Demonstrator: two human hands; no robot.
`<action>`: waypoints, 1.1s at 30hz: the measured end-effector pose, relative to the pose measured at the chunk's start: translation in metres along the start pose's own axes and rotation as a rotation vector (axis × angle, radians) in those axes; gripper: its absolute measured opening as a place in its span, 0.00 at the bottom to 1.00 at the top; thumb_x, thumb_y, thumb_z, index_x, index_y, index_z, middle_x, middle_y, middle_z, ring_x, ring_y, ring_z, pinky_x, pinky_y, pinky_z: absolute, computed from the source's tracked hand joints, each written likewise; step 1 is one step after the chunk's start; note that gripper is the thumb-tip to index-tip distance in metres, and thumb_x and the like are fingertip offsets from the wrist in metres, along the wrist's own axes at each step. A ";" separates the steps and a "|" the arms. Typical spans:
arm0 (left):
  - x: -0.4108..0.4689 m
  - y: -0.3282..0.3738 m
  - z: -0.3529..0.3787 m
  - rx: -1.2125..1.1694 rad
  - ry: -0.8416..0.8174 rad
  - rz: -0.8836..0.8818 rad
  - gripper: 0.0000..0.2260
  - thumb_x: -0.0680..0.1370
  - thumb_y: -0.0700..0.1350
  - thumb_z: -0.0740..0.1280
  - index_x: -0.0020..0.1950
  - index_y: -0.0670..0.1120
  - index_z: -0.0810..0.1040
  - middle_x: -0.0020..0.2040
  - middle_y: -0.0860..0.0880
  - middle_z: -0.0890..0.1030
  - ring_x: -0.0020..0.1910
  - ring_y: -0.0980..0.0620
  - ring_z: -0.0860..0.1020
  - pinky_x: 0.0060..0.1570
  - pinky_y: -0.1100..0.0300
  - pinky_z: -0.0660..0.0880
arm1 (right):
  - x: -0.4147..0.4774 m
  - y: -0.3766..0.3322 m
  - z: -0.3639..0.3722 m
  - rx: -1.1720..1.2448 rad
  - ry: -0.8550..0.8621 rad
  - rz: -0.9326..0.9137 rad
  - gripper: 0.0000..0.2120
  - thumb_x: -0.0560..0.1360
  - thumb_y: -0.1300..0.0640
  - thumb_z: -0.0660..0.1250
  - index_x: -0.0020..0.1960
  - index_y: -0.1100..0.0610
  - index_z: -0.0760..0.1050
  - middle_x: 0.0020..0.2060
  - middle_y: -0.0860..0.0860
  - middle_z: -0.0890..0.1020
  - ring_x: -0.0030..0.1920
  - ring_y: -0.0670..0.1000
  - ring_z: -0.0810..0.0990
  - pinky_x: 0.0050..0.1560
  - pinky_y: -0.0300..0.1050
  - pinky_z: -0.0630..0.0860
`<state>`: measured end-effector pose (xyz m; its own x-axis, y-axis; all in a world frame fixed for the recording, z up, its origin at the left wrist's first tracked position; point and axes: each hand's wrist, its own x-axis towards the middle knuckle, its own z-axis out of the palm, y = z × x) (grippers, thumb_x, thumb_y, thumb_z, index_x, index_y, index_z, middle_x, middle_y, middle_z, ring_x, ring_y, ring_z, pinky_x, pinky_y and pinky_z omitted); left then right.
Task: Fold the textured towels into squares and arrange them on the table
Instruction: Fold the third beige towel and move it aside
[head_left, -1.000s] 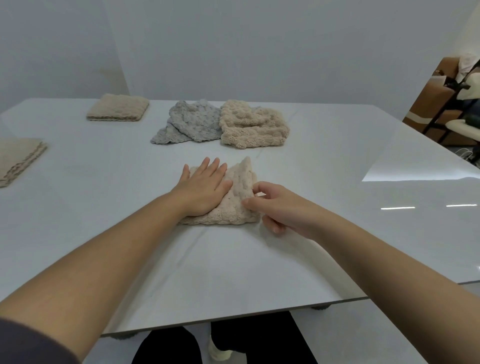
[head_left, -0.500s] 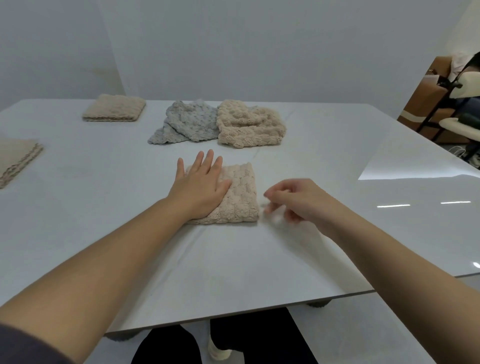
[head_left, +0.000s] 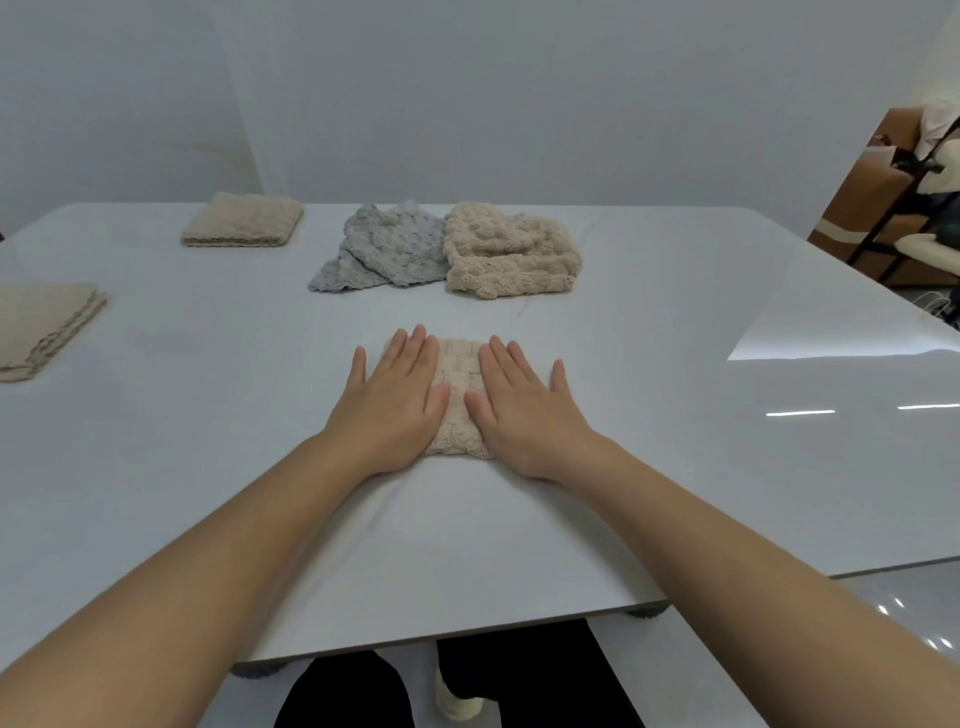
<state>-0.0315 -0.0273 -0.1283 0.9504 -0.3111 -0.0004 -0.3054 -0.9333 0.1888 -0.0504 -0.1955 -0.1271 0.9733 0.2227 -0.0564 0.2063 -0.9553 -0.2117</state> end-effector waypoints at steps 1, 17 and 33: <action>0.001 0.000 -0.001 0.006 -0.006 -0.003 0.27 0.83 0.54 0.43 0.79 0.46 0.41 0.79 0.51 0.40 0.77 0.55 0.39 0.75 0.47 0.37 | 0.001 0.000 0.000 -0.007 0.006 -0.001 0.30 0.83 0.44 0.41 0.79 0.57 0.40 0.79 0.49 0.42 0.78 0.48 0.39 0.74 0.63 0.39; -0.013 -0.007 -0.015 -0.068 0.009 0.131 0.30 0.81 0.61 0.43 0.79 0.50 0.41 0.78 0.53 0.38 0.76 0.58 0.35 0.74 0.47 0.34 | 0.006 0.000 -0.032 0.019 -0.044 0.000 0.26 0.82 0.45 0.45 0.76 0.56 0.57 0.77 0.50 0.58 0.77 0.52 0.54 0.73 0.63 0.45; -0.013 -0.002 -0.001 -0.124 0.031 0.006 0.28 0.83 0.55 0.44 0.79 0.46 0.40 0.79 0.52 0.39 0.76 0.58 0.36 0.74 0.48 0.35 | 0.038 -0.018 -0.006 0.050 0.050 -0.001 0.27 0.82 0.48 0.46 0.78 0.57 0.50 0.78 0.52 0.56 0.77 0.53 0.53 0.74 0.63 0.44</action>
<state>-0.0428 -0.0216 -0.1279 0.9506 -0.3088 0.0310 -0.3029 -0.9017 0.3086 -0.0165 -0.1710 -0.1198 0.9770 0.2129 -0.0077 0.2037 -0.9439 -0.2600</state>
